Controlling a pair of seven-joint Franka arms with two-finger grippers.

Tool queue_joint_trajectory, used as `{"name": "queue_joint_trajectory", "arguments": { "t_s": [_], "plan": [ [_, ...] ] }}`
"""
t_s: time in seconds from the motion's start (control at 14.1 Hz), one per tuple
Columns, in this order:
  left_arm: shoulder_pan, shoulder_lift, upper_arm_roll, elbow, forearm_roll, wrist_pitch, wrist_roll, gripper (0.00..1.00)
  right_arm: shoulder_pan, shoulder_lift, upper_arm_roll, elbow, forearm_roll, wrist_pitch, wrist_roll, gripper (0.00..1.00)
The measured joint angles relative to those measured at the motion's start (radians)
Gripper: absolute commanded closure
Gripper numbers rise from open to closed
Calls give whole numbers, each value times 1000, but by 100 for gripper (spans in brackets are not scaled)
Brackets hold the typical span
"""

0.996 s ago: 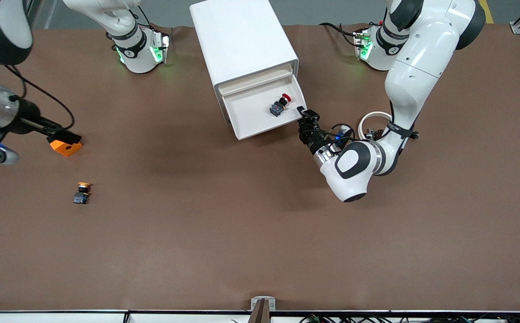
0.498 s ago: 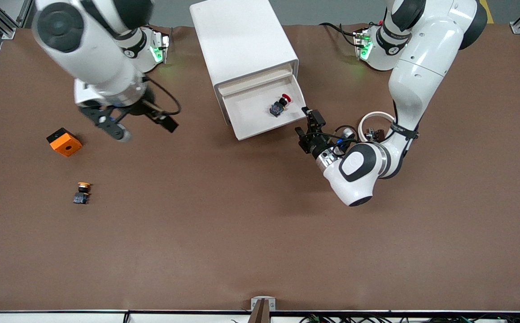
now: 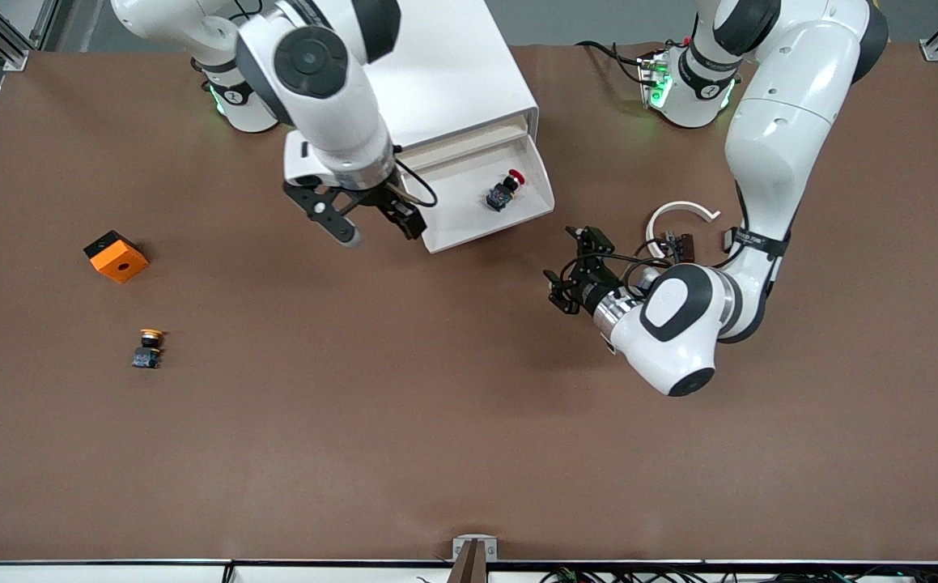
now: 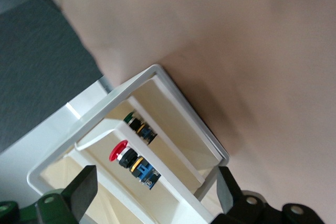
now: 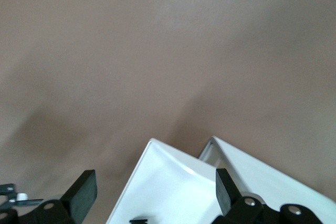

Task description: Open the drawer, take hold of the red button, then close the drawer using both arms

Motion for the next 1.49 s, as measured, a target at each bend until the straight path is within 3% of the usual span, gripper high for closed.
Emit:
{"name": "queue_joint_trajectory", "arguments": {
  "t_s": [0.57, 0.85, 1.49],
  "plan": [
    [71, -85, 27, 38, 58, 15, 502, 0, 156, 102, -2, -1, 0, 113, 127, 0],
    [73, -141, 51, 38, 177, 57, 727, 0, 231, 167, -2, -1, -2, 194, 187, 0],
    [107, -209, 54, 35, 359, 105, 968, 0, 282, 227, -4, 0, -12, 212, 198, 0]
  ]
}}
